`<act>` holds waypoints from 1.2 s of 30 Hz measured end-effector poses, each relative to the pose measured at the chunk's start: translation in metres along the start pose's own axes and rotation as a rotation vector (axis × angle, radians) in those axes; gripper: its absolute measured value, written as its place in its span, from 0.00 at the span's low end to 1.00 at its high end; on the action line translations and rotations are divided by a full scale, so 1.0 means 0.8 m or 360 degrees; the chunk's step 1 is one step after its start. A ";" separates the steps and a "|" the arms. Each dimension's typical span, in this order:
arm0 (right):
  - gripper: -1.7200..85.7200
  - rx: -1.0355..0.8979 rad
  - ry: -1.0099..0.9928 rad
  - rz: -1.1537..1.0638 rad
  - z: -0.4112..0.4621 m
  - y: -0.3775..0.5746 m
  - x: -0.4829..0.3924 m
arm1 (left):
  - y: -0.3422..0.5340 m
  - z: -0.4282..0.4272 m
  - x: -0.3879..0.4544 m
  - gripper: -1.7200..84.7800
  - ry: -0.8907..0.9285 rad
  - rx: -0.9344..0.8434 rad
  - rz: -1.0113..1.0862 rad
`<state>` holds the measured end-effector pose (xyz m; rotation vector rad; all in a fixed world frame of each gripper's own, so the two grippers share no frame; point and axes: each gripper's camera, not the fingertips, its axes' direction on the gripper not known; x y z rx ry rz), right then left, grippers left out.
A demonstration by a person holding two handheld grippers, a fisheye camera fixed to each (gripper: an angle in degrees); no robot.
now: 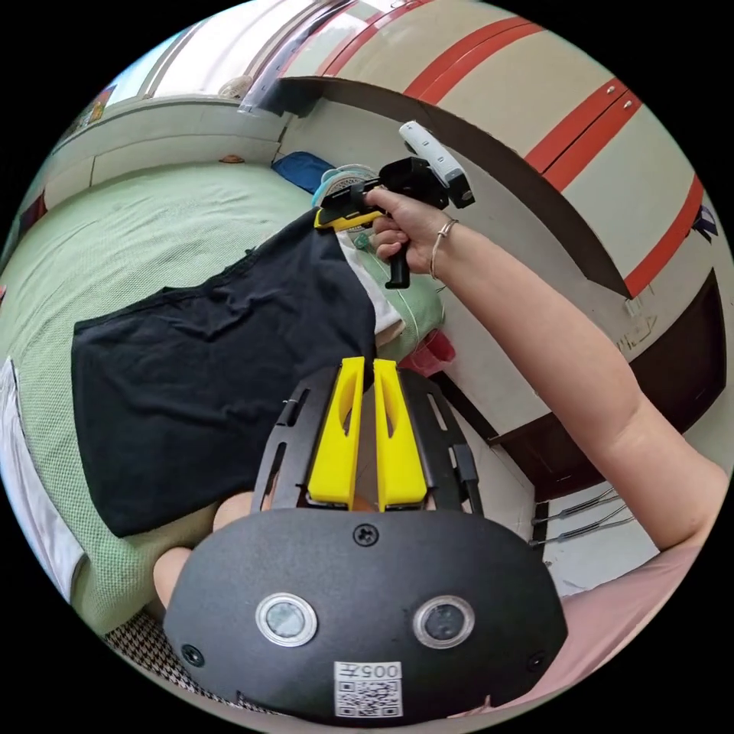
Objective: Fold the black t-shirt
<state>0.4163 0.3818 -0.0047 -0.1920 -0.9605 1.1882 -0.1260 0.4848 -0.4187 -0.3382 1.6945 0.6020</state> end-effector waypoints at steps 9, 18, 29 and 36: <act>0.00 -0.0034 0.0063 -0.0219 0.042 -0.008 -0.205 | 0.051 -0.090 -0.125 0.06 -0.0254 0.0070 -0.0344; 0.09 -0.0215 -0.0239 -0.0527 0.132 0.008 -0.421 | 0.113 -0.121 -0.296 0.06 -0.0541 0.0003 -0.0885; 0.12 -0.0221 -0.0152 -0.0649 0.167 0.175 -0.300 | 0.103 -0.110 -0.337 0.05 -0.0492 -0.0086 -0.0918; 0.16 -0.0141 -0.0173 -0.0678 0.157 0.269 -0.280 | 0.051 -0.142 -0.292 0.05 -0.0492 0.0019 -0.0764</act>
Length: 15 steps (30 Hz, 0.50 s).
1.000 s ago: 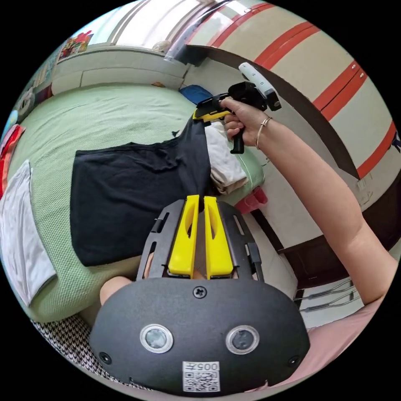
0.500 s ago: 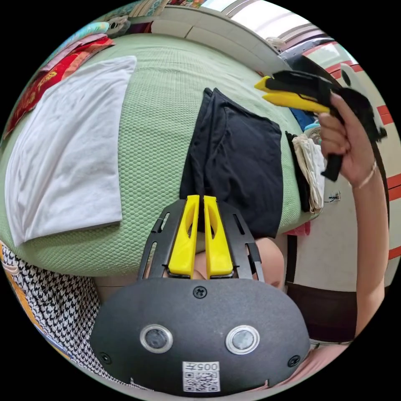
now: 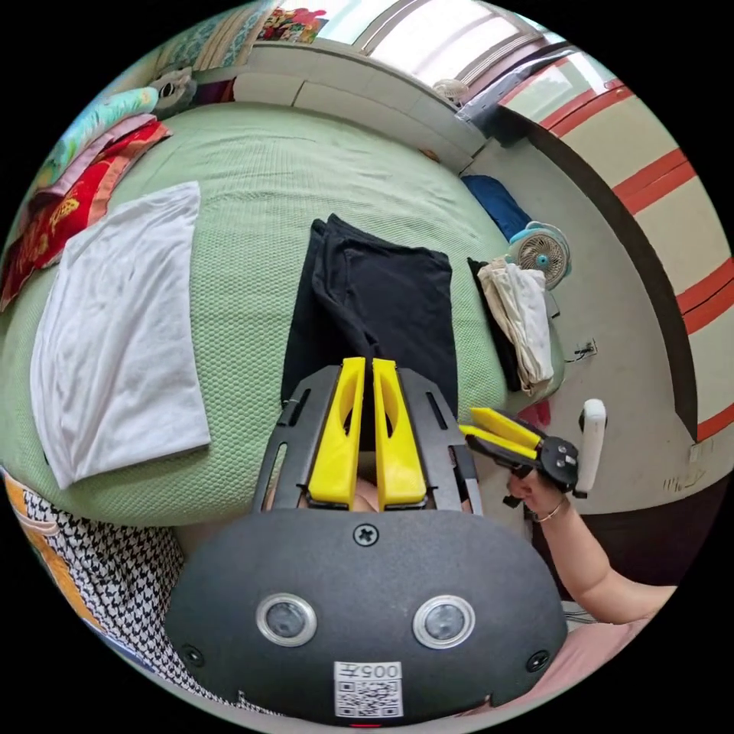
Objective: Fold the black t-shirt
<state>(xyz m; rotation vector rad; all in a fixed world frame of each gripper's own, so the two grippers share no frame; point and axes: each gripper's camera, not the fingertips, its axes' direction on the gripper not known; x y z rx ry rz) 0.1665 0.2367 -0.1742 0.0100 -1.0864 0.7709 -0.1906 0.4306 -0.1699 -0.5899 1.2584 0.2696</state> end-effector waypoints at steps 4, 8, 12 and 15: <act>0.18 -0.0065 -0.0093 -0.0051 0.012 0.015 -0.025 | -0.017 -0.023 0.042 0.04 -0.0004 0.0037 0.0096; 0.14 -0.0083 0.0164 -0.0017 0.028 0.016 -0.042 | -0.026 -0.040 0.073 0.03 -0.0044 0.0089 0.0162; 0.04 0.0012 0.0202 0.0077 0.016 0.023 -0.044 | -0.023 -0.038 0.075 0.03 -0.0132 0.0077 0.0175; 0.02 0.0025 0.0214 0.0025 0.018 0.033 -0.050 | -0.010 -0.013 0.052 0.03 -0.0219 0.0013 0.0117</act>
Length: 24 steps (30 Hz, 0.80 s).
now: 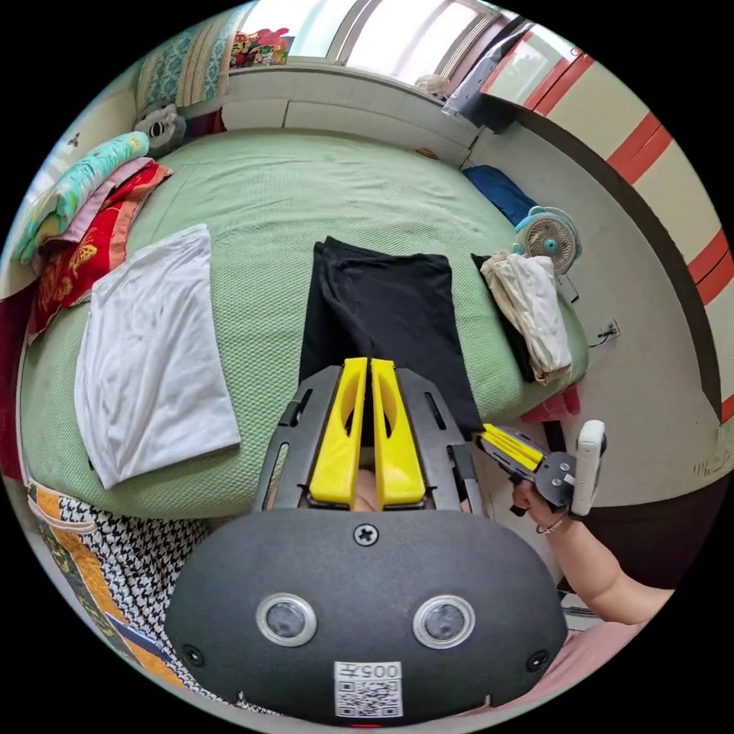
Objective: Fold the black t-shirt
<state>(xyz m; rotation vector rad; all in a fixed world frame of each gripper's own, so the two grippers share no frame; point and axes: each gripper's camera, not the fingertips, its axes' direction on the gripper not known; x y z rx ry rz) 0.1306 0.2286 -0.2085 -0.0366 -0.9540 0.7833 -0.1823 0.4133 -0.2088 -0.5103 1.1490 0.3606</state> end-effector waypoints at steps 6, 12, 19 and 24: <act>0.01 -0.0237 -0.0034 -0.0018 0.039 0.006 -0.005 | 0.044 0.114 -0.062 0.02 -0.0227 -0.0401 -0.0271; 0.02 -0.0176 -0.0082 -0.0080 0.015 0.011 -0.001 | 0.055 0.080 -0.055 0.03 -0.0158 -0.0181 -0.0202; 0.03 0.0005 -0.0046 -0.0048 0.005 -0.007 -0.003 | 0.038 0.118 -0.030 0.09 -0.0092 -0.0251 -0.0087; 0.01 -0.0218 0.0008 -0.0075 0.044 -0.009 0.002 | 0.042 0.148 -0.037 0.08 -0.0129 -0.0323 -0.0126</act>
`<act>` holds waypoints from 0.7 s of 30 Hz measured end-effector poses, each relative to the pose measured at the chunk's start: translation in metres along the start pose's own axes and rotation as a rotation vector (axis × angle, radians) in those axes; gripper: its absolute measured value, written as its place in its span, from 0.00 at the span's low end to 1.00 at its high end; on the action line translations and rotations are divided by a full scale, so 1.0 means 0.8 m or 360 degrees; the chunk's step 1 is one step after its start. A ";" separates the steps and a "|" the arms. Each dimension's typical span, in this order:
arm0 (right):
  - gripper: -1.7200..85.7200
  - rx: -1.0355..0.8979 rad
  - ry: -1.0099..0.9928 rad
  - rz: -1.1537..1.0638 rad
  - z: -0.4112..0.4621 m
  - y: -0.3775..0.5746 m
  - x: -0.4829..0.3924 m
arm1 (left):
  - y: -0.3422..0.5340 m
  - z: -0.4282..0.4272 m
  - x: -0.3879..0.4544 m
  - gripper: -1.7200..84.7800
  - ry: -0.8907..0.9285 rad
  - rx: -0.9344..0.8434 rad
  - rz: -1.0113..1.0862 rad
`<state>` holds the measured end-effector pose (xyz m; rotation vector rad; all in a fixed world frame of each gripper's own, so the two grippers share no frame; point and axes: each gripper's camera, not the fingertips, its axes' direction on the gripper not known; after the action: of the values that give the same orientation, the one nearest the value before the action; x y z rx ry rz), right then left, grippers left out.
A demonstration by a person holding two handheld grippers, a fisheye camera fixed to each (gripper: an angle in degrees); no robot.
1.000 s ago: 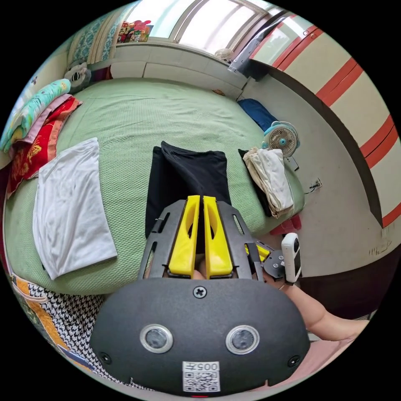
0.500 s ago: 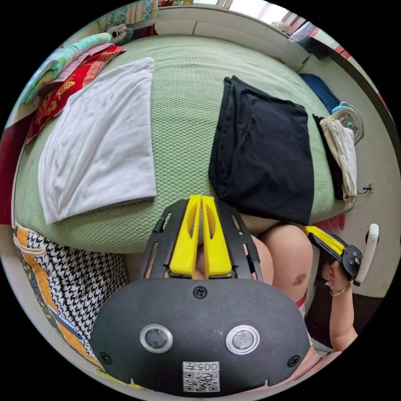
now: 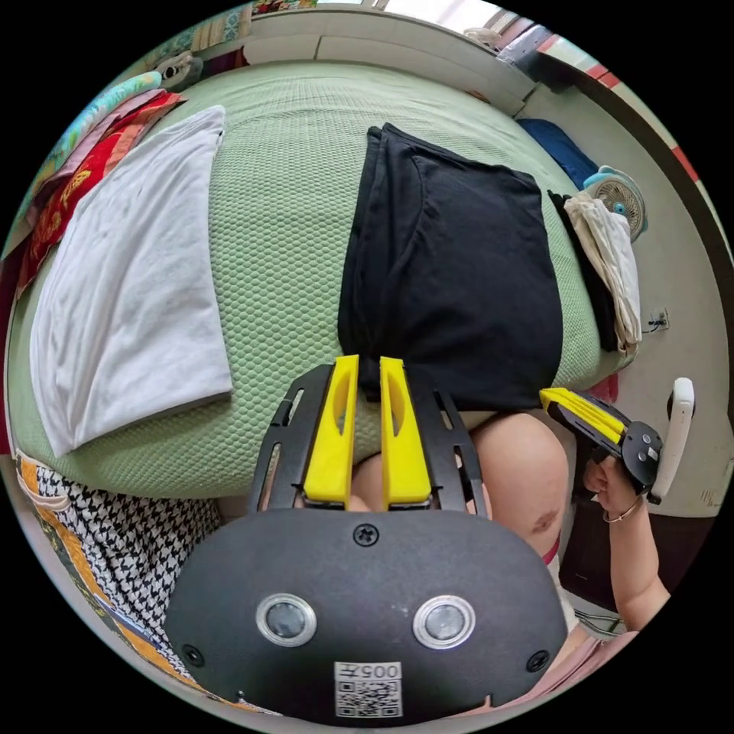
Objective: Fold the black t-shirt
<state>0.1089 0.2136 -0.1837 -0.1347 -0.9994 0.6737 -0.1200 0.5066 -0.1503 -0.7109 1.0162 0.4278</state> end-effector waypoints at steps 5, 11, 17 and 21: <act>0.03 -0.0039 0.0007 -0.0021 -0.011 0.008 0.015 | 0.015 -0.030 0.001 0.03 -0.0186 0.0072 -0.0004; 0.12 0.0229 -0.0072 0.0020 -0.054 0.002 0.056 | 0.021 -0.054 0.005 0.13 0.0180 0.0194 0.0084; 0.17 0.0413 -0.0092 0.0167 -0.081 -0.067 0.115 | 0.011 -0.023 0.015 0.20 0.0156 0.0096 0.0124; 0.18 0.0471 -0.0155 0.0213 -0.081 -0.128 0.145 | 0.013 -0.005 0.018 0.20 0.0149 0.0044 0.0124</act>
<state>0.2503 0.2123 -0.0929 0.0924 -0.9785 0.9500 -0.1221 0.5108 -0.1681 -0.6731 1.1390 0.4504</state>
